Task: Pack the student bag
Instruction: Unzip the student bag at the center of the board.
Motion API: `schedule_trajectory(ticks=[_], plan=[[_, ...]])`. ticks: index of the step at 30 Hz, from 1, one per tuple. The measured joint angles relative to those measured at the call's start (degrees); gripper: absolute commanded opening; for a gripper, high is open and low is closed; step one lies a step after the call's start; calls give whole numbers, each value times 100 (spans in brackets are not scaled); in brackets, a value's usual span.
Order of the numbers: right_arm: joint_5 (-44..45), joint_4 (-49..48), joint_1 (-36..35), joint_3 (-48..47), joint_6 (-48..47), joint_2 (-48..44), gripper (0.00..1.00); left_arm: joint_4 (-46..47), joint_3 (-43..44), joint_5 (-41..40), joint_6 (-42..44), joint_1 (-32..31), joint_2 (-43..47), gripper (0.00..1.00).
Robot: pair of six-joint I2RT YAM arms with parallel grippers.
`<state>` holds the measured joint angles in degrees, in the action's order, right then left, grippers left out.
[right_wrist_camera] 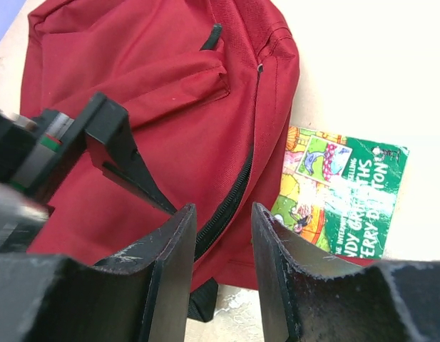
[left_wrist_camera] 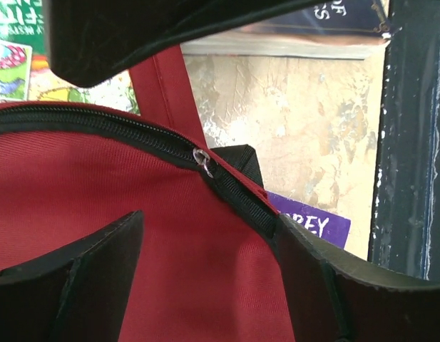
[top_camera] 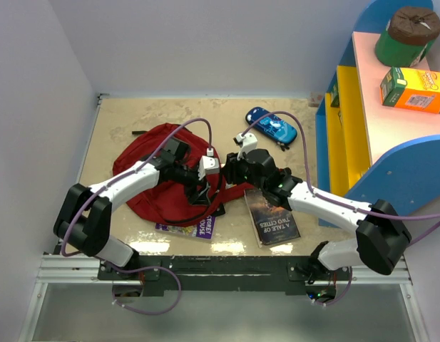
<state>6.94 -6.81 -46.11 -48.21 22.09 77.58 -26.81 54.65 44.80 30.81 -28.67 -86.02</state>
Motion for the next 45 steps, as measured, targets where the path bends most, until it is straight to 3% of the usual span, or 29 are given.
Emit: schedule_trajectory(ticks=[7,16,23,34,39,42,43,45], plan=[[2,-2,0,90,-2,-44,39,-42,66,-286,90,-37,-162,63],[4,-9,0,122,2,-160,39,-59,256,-352,138,-85,-350,33],[83,2,37,181,46,-155,43,-223,334,-348,295,-179,-389,0],[-79,2,116,-131,323,894,45,-321,369,-372,330,-188,-348,0],[-326,-11,116,-361,468,1327,40,-334,369,-435,330,-214,-249,0],[-422,-48,118,-455,557,1443,26,-332,369,-457,330,-229,-234,0],[-437,-55,116,-476,566,1473,14,-332,369,-461,330,-234,-234,0],[-476,-50,120,-546,608,1556,0,-330,369,-476,330,-236,-232,0]])
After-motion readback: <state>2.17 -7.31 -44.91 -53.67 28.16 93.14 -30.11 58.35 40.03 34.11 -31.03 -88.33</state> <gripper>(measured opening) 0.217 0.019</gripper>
